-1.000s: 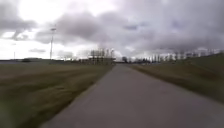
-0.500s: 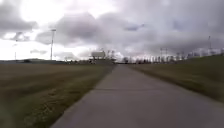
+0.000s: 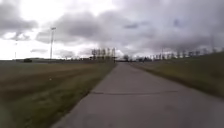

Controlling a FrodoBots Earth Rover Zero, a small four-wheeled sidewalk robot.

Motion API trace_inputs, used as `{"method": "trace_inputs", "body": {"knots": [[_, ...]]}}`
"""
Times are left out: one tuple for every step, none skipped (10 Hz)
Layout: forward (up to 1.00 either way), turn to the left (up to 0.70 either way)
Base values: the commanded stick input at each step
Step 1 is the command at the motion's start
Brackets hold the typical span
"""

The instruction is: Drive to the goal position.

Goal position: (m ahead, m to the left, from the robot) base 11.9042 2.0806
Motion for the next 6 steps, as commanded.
{"method": "trace_inputs", "body": {"knots": [[1.00,-0.39],[1.00,-0.09],[1.00,-0.02],[1.00,0.01],[1.00,0.01],[1.00,0.01]]}}
